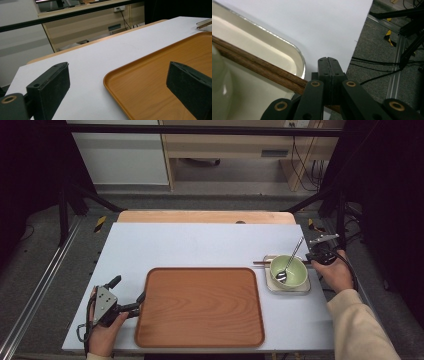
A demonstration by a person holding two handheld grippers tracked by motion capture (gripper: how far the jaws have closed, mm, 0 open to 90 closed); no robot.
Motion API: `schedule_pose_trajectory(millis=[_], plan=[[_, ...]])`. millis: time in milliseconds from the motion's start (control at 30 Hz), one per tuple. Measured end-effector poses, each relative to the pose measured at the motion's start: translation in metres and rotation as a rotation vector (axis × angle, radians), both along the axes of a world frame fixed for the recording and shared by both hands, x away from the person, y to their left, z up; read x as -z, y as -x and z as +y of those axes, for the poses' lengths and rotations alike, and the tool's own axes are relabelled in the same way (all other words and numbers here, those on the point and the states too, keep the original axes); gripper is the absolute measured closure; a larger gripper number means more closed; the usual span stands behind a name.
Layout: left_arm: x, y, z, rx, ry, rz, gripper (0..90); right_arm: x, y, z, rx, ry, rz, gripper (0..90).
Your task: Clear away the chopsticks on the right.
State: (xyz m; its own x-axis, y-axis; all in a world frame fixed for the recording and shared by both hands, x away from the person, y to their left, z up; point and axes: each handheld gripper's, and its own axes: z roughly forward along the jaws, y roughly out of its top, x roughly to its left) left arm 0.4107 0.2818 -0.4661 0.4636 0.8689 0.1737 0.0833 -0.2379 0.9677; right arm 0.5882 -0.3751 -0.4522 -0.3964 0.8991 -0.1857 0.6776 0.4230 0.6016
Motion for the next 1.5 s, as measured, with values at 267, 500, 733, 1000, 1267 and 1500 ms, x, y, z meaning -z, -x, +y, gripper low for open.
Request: schedule_pose_trajectory(millis=[267, 500, 733, 1000, 1267, 1500], plan=[[0.0, 0.0, 0.0, 0.002, -0.001, 0.0, 4.4, -0.003, 0.007, 0.002, -0.034, 0.009, 0.026, 90.0], [-0.001, 0.0, 0.0, 0.002, -0.006, -0.002, 4.4, -0.004, 0.015, 0.003, -0.059, 0.008, 0.035, 90.0], [0.0, 0.0, -0.001, 0.0, -0.008, -0.001, 4.4, -0.007, 0.021, 0.002, -0.078, 0.006, 0.037, 90.0], [0.0, 0.0, -0.001, -0.001, -0.011, -0.002, 4.4, -0.007, 0.024, 0.002, -0.088, 0.002, 0.043, 90.0], [0.0, 0.0, -0.001, 0.0, -0.013, -0.003, 4.5, -0.007, 0.027, 0.003, -0.093, 0.002, 0.047, 90.0], [0.0, 0.0, 0.0, -0.002, -0.014, -0.002, 4.4, -0.008, 0.029, 0.001, -0.095, -0.003, 0.053, 90.0]])
